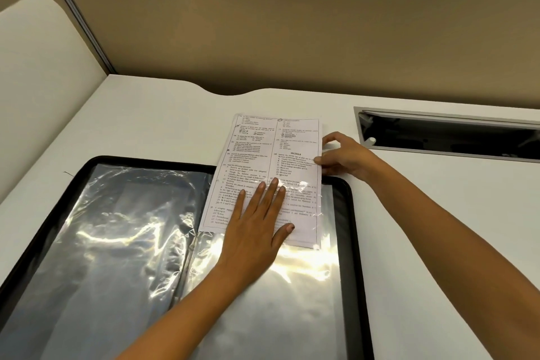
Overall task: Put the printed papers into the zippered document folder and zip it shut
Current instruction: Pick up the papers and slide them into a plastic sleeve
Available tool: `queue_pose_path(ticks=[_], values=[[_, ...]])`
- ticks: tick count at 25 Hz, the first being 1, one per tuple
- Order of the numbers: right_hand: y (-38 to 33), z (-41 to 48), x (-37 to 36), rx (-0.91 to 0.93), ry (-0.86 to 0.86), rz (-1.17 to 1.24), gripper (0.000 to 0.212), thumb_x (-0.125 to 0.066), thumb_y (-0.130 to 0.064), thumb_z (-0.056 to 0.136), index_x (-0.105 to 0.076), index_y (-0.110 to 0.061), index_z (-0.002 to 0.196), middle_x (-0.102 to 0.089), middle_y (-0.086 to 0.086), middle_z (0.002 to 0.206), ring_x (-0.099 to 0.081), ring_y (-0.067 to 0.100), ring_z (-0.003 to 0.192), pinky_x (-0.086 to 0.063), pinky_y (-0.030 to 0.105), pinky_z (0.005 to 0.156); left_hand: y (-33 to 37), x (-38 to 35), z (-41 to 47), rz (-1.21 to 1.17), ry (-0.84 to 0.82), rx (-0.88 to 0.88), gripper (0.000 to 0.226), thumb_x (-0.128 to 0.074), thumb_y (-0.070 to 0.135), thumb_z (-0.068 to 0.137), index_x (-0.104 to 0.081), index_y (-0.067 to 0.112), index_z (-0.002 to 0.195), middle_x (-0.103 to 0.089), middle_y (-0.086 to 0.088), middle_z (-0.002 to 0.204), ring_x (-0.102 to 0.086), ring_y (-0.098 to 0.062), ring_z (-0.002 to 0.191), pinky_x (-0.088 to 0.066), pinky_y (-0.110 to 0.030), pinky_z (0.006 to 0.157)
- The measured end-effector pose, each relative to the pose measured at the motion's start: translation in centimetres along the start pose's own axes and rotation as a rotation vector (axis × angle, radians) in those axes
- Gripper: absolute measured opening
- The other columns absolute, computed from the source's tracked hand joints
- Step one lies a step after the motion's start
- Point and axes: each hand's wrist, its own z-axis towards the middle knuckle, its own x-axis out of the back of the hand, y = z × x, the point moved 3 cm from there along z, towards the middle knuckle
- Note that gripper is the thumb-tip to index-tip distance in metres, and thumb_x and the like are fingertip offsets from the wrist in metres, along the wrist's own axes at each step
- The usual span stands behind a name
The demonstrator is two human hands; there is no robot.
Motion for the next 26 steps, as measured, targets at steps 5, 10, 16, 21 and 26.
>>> queue_pose_path(ticks=[5, 10, 16, 21, 26], values=[[0.1, 0.0, 0.6, -0.023, -0.056, 0.021, 0.039, -0.069, 0.005, 0.080, -0.049, -0.004, 0.112, -0.067, 0.017, 0.101, -0.070, 0.026, 0.078, -0.060, 0.026, 0.056, 0.3, 0.0, 0.0, -0.005, -0.004, -0.003, 0.065, -0.011, 0.056, 0.097, -0.008, 0.021, 0.151, -0.003, 0.003, 0.159, 0.002, -0.014, 0.146, -0.002, -0.044, 0.116], [0.4, 2.1, -0.1, 0.105, 0.167, 0.272, 0.044, -0.068, 0.003, 0.082, -0.051, -0.001, 0.122, -0.063, 0.016, 0.118, -0.068, 0.021, 0.081, -0.060, 0.025, 0.058, 0.2, -0.1, 0.0, -0.020, -0.001, -0.002, 0.065, -0.011, 0.056, 0.097, -0.006, 0.021, 0.151, -0.002, 0.003, 0.159, 0.003, -0.014, 0.146, 0.000, -0.044, 0.116], [1.1, 2.3, -0.4, 0.178, 0.228, 0.185, 0.048, -0.069, 0.002, 0.081, -0.056, -0.009, 0.126, -0.069, 0.014, 0.100, -0.069, 0.026, 0.087, -0.059, 0.038, 0.078, 0.2, 0.0, 0.1, -0.036, 0.019, -0.002, 0.064, -0.008, 0.056, 0.097, -0.007, 0.021, 0.151, -0.002, 0.003, 0.159, 0.002, -0.014, 0.146, 0.000, -0.043, 0.115], [1.1, 0.6, 1.2, 0.147, -0.024, 0.113, 0.038, -0.066, 0.005, 0.082, -0.056, -0.001, 0.118, -0.069, 0.020, 0.106, -0.071, 0.024, 0.080, -0.060, 0.029, 0.062, -0.3, 0.7, 0.6, -0.081, 0.099, -0.051, 0.057, -0.029, 0.049, 0.097, -0.029, 0.022, 0.147, -0.032, 0.003, 0.152, -0.024, -0.015, 0.142, -0.007, -0.041, 0.115], [0.3, 2.4, 1.6, 0.128, -0.004, 0.105, 0.043, -0.068, -0.001, 0.083, -0.053, -0.006, 0.124, -0.067, 0.011, 0.107, -0.069, 0.021, 0.085, -0.060, 0.027, 0.062, -1.9, 2.9, 2.9, -0.197, 0.329, 0.015, 0.041, -0.071, 0.013, 0.081, -0.062, 0.016, 0.121, -0.071, -0.002, 0.108, -0.063, -0.020, 0.103, -0.037, -0.043, 0.105]])
